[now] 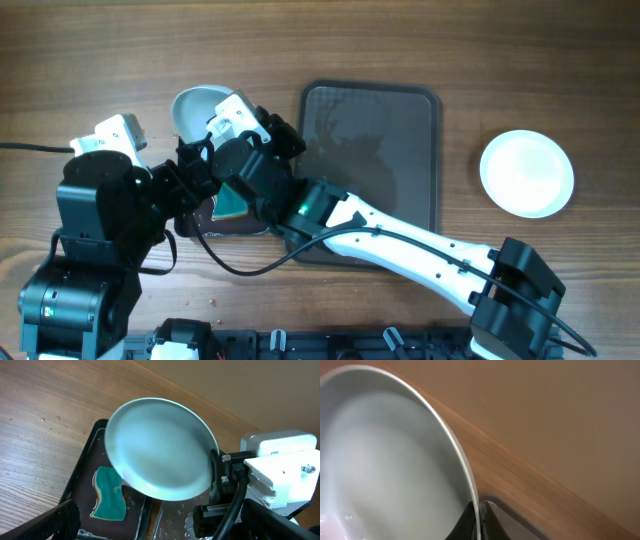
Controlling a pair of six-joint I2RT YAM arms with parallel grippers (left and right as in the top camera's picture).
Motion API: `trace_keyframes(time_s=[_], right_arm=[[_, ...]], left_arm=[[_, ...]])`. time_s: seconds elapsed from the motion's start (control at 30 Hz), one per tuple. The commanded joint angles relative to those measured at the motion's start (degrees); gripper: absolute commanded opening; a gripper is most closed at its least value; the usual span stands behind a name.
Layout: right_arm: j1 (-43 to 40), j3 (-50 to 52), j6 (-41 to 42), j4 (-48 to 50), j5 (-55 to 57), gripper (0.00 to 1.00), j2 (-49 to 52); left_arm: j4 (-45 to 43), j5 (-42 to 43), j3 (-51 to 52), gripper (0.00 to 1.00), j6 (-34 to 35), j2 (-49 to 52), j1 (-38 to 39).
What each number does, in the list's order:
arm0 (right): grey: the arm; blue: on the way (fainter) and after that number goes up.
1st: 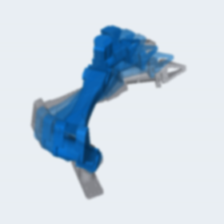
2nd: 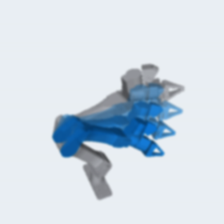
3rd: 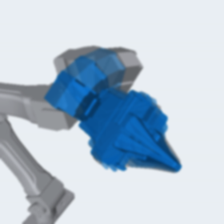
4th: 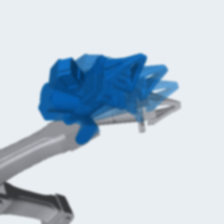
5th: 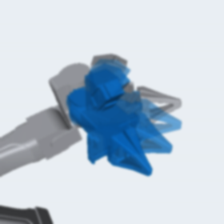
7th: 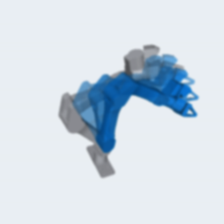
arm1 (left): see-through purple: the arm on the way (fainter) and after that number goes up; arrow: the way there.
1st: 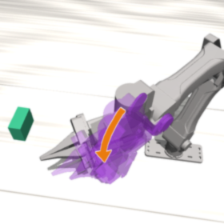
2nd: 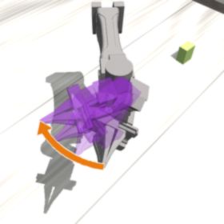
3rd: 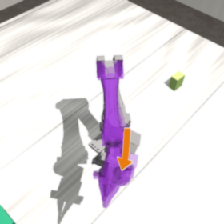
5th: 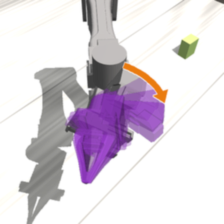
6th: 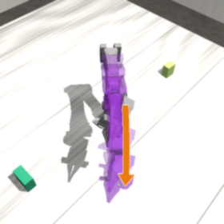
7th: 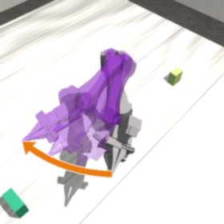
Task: Clean dirty plates on tray and stack at the side
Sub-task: 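Lift the plate with right gripper and tilt it over the black tray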
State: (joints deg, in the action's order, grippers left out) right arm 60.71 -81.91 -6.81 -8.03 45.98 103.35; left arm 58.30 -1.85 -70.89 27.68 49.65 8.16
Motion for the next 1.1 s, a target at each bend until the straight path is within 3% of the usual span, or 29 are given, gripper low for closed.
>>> trace_keyframes(time_s=[0.0, 1.07], right_arm=[[0.48, -0.74, -0.74, 0.52, 3.80, 0.04, -1.79], [0.57, -0.74, -15.98, 9.57, 8.98, 0.04, -1.79]], left_arm=[[-0.13, -0.15, -0.92, 1.00, -0.26, -0.04, -0.31], [-0.13, -0.15, -0.92, 1.00, -0.26, -0.04, -0.31]])
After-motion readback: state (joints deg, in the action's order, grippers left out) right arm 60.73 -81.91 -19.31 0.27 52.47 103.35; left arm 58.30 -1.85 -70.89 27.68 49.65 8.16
